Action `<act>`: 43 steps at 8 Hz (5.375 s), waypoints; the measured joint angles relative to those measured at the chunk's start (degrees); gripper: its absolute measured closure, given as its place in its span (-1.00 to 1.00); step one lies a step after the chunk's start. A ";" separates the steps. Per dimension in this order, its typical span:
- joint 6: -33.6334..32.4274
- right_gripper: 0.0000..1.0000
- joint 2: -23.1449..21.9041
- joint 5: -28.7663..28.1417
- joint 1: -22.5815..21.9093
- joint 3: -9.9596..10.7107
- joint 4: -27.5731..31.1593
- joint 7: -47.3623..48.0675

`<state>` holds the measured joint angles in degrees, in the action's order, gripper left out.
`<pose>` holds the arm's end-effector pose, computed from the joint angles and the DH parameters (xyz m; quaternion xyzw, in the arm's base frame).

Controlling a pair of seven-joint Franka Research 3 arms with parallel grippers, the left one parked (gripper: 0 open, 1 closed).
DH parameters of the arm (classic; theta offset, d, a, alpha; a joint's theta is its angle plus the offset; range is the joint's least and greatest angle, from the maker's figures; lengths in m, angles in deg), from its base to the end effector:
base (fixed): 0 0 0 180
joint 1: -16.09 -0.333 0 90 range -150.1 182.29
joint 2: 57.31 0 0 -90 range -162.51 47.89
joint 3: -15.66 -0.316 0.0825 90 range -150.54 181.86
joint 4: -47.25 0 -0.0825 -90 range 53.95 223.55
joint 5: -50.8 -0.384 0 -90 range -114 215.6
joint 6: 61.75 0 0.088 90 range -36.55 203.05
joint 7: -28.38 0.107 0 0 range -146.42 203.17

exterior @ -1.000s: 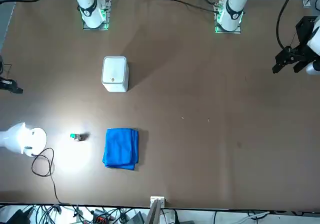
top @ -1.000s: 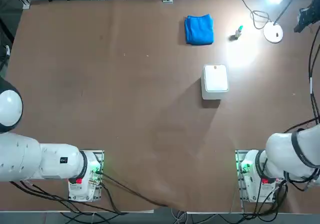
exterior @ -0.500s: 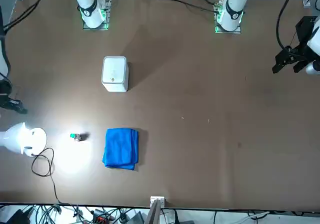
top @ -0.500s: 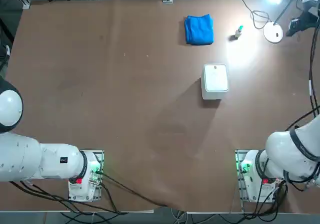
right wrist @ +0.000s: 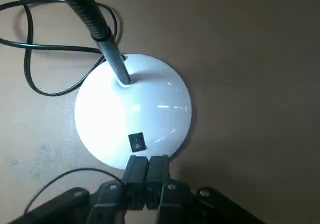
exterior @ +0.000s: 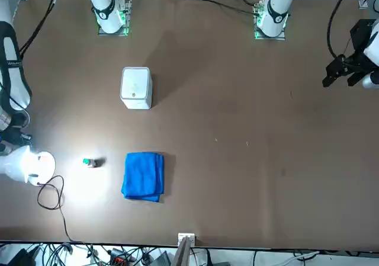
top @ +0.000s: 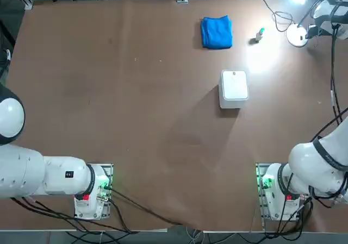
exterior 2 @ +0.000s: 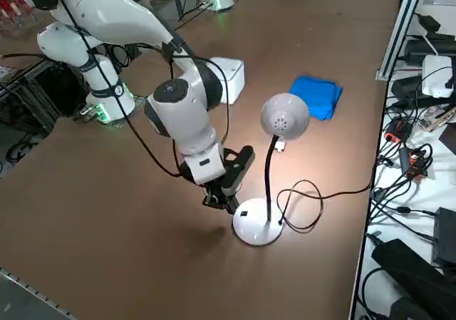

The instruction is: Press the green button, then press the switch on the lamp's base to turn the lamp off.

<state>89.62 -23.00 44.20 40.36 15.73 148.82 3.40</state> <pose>0.6239 -0.2854 0.2496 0.9895 -0.0407 0.1364 0.0254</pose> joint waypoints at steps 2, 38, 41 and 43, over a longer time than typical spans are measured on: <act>0.16 0.97 0.18 -0.72 -0.01 -0.97 0.02 0.18; -57.56 -0.14 -29.73 -3.18 -6.51 -3.24 -7.22 18.23; -61.46 -0.99 -30.09 5.86 -12.91 -3.23 -10.37 18.72; -62.34 -0.99 -30.74 11.77 -20.89 -3.14 -10.37 24.33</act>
<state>27.27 -53.73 55.98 19.47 12.59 138.46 27.73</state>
